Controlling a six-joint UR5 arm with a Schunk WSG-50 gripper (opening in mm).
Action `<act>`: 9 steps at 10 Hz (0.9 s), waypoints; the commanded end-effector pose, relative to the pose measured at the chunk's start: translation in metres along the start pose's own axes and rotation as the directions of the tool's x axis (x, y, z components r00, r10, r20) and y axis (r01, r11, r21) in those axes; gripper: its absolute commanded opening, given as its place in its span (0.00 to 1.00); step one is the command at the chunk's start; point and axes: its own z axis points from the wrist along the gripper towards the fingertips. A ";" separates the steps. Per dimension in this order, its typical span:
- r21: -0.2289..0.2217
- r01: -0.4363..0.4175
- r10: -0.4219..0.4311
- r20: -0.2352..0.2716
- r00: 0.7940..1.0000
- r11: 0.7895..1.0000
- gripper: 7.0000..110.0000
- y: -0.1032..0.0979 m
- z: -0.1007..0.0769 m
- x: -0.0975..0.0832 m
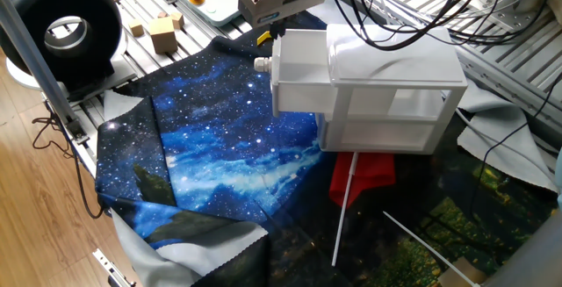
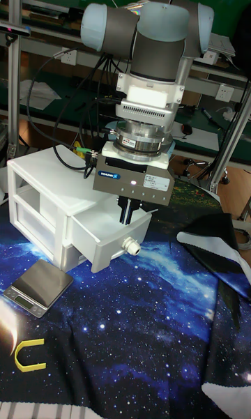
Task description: Use the gripper to push and close the drawer
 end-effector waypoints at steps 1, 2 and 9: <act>-0.014 -0.007 0.007 0.002 1.000 1.000 0.00 0.003 -0.001 -0.001; -0.014 -0.009 0.009 0.002 1.000 1.000 0.00 0.003 -0.001 -0.001; -0.016 -0.012 0.012 -0.006 1.000 1.000 0.00 0.004 -0.001 0.001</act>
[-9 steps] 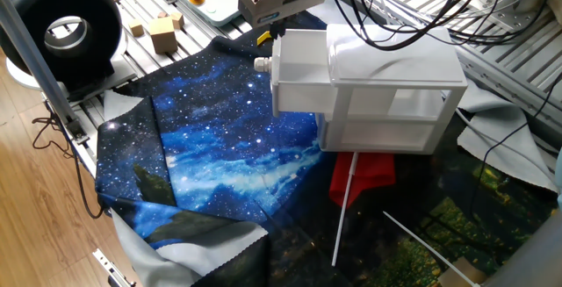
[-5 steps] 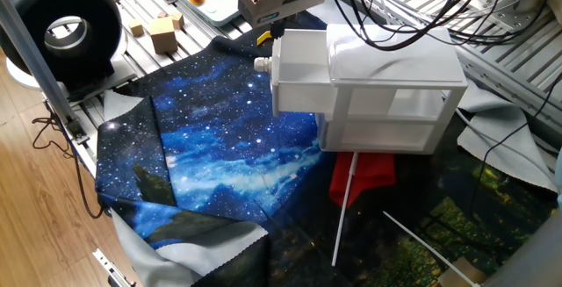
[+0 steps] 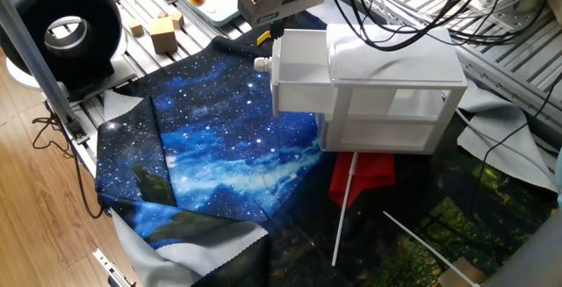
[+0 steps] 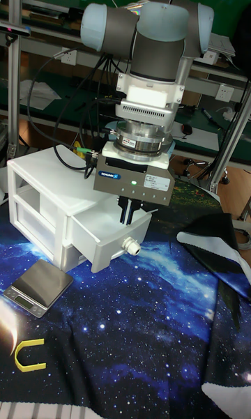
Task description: Use the gripper to push and close the drawer
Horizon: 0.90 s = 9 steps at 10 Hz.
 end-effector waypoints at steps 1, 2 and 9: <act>-0.009 -0.006 0.006 -0.008 1.000 1.000 0.00 0.002 -0.001 0.002; -0.009 -0.006 0.006 -0.008 1.000 1.000 0.00 0.002 -0.001 0.002; -0.025 0.009 -0.010 -0.038 0.999 1.000 0.00 0.006 -0.008 0.010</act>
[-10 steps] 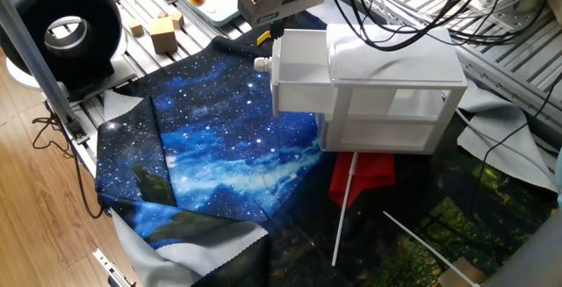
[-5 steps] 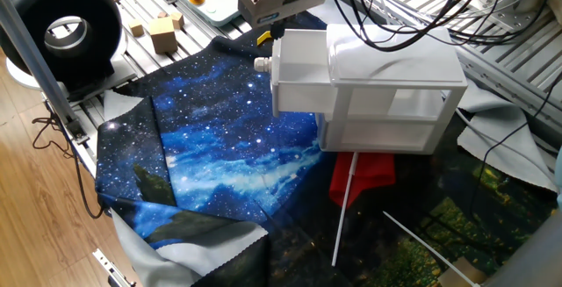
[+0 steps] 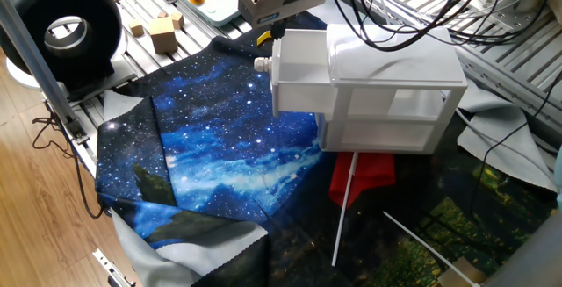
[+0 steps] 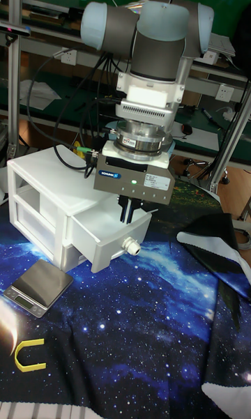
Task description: Use the gripper to push and close the drawer
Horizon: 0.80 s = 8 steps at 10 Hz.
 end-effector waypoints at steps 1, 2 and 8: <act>-0.018 0.019 -0.019 -0.032 0.999 1.000 0.00 0.004 -0.006 0.008; -0.032 0.027 -0.028 -0.031 0.999 0.999 0.00 0.008 -0.006 0.008; -0.017 0.034 -0.035 -0.042 0.999 0.999 0.00 0.004 0.002 0.010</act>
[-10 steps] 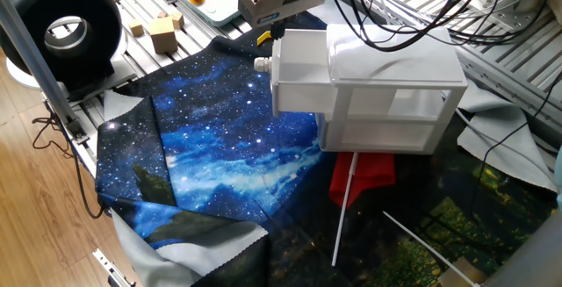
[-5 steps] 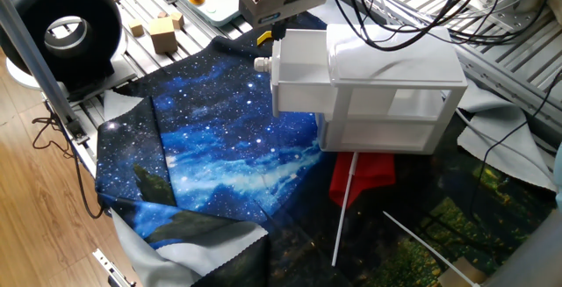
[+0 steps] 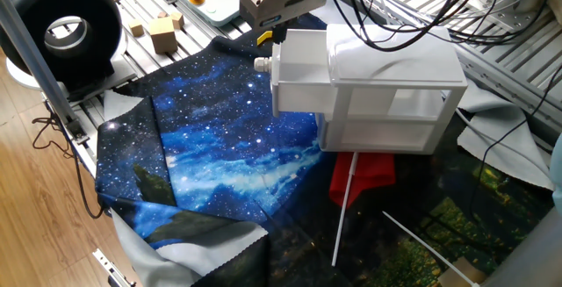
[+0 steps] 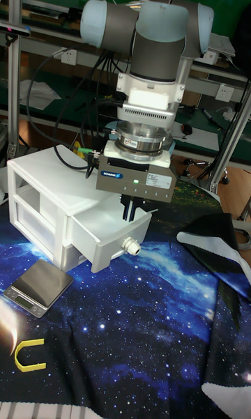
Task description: Use the gripper to push and close the drawer
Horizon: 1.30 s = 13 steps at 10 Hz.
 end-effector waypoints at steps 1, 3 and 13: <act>-0.012 -0.004 0.004 -0.014 1.000 1.000 0.00 0.003 0.000 0.003; -0.002 -0.003 0.003 -0.022 1.000 1.000 0.00 0.000 -0.002 0.006; -0.027 -0.019 0.018 -0.035 0.999 0.999 0.00 0.007 0.004 0.008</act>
